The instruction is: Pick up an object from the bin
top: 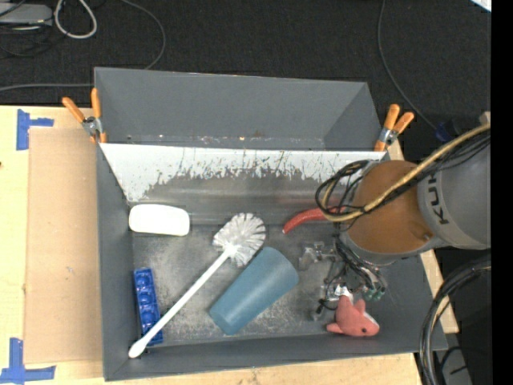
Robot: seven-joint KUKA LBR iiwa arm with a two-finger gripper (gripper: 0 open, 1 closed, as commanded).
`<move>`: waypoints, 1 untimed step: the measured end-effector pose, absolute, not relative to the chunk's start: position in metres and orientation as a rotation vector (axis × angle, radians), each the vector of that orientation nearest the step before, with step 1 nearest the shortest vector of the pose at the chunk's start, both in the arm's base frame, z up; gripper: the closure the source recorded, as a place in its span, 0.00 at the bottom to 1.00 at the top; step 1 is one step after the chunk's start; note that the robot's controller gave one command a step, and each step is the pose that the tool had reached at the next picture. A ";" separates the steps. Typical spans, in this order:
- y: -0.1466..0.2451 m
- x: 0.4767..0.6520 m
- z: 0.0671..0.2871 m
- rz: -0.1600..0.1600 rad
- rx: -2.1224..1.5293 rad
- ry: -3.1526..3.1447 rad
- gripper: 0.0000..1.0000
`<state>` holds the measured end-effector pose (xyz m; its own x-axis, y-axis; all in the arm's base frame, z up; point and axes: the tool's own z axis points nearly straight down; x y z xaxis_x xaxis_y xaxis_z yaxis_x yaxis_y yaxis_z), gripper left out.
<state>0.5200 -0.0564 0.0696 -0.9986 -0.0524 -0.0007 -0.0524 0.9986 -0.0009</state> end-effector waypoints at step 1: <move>-0.061 0.489 0.070 0.003 -0.111 3.145 0.00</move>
Offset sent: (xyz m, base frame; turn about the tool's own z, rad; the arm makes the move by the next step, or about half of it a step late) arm -0.0043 -0.0279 0.0004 0.4092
